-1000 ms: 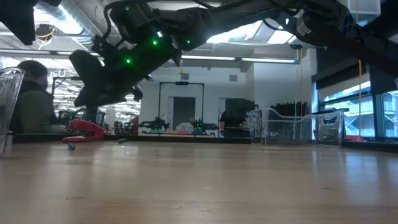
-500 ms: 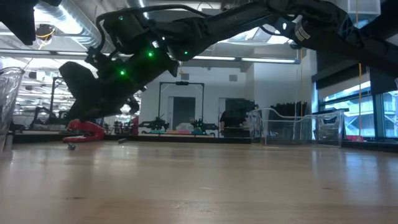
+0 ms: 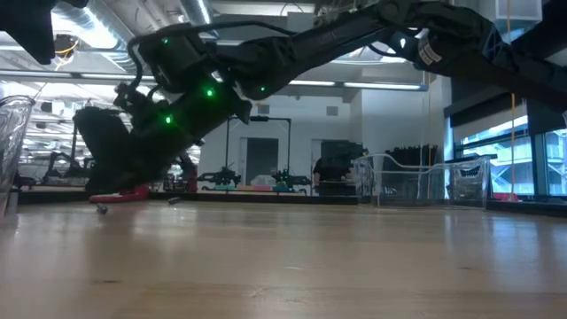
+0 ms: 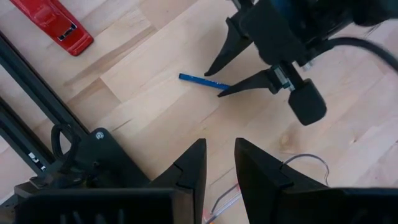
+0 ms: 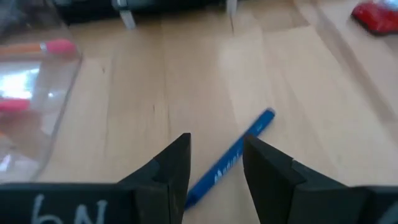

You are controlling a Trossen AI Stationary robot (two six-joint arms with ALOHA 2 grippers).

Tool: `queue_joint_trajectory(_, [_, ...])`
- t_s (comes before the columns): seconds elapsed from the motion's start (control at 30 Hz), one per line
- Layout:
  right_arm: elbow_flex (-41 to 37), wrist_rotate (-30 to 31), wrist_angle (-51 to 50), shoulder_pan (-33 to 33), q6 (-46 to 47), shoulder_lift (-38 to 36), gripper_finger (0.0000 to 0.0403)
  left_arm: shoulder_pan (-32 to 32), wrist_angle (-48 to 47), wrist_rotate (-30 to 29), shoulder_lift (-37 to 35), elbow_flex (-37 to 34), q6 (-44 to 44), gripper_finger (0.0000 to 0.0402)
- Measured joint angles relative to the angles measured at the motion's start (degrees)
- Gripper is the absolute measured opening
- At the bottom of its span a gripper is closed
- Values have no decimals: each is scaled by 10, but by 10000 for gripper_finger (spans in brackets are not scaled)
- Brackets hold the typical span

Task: Sort crayons/erasers/pens/pencils in bins
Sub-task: Put the blue crayon into the bottom right transparent bin

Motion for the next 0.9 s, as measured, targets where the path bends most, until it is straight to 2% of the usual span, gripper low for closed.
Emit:
queue_joint_trajectory(0.43, [1,2,-4,0,-4,24,143,0,0,0,0,0,0,77])
queue_joint_trajectory(0.7, [4,-1,-52,-2,-34,22,142,0,0,0,0,0,5,77])
queue_joint_trajectory(0.9, [4,-5,-80,-2,-69,20,105,0,0,0,0,0,5,77])
